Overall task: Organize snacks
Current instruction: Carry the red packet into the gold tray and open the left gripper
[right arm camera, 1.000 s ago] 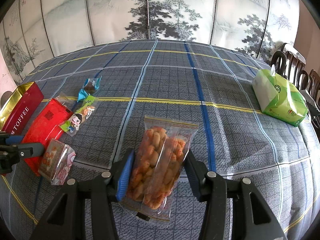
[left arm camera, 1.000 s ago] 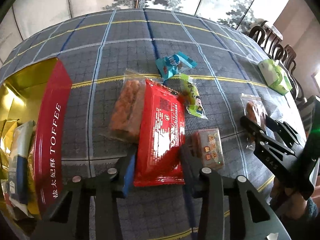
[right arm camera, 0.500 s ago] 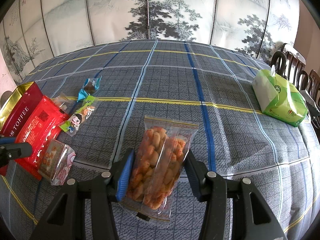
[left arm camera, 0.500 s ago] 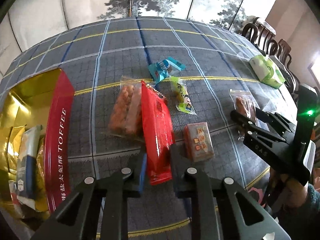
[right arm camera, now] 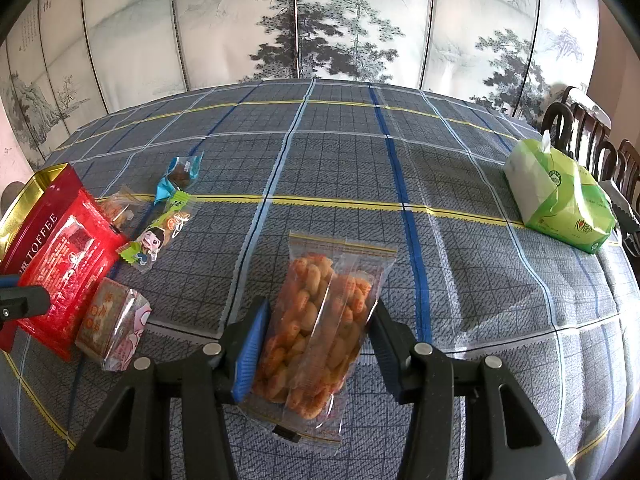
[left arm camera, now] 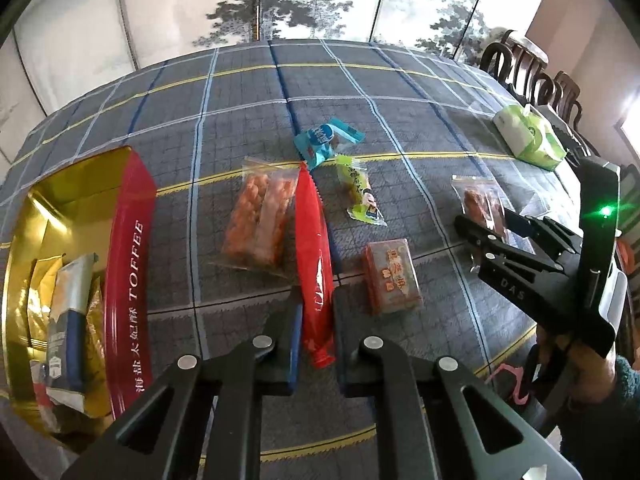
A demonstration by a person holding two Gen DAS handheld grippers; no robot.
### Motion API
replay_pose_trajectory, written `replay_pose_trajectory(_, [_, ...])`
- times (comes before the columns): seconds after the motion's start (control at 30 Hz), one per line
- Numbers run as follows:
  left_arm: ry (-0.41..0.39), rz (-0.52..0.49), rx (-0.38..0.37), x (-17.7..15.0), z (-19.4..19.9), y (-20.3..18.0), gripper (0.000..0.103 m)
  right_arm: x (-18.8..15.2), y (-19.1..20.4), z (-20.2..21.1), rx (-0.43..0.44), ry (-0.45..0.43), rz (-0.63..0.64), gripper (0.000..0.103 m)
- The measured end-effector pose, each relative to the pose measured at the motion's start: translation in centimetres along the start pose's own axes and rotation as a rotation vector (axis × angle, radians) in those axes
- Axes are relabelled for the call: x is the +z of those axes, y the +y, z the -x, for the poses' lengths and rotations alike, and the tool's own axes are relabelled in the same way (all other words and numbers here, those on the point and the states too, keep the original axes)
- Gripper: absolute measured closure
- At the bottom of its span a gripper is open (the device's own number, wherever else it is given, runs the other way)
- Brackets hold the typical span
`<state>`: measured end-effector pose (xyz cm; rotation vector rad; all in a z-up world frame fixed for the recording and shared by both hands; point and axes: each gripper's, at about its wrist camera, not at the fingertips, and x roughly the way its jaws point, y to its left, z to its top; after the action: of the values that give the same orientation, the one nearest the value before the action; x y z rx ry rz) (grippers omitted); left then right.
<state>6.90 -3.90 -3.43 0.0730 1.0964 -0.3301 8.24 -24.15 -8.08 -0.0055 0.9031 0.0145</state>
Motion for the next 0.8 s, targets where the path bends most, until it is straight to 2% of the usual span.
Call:
replay_pose_trajectory(0.2, [0.002,-0.016,0.024,-0.3,0.3,-0.2,0.094,0.0,0.0,0.0,0.000,0.000,0.000,0.052])
replay_pose_trajectory(0.8, [-0.007,-0.013,0.032,-0.9,2.0,0.5,0.094,0.0,0.1,0.0,0.000,0.000,0.001,0.052])
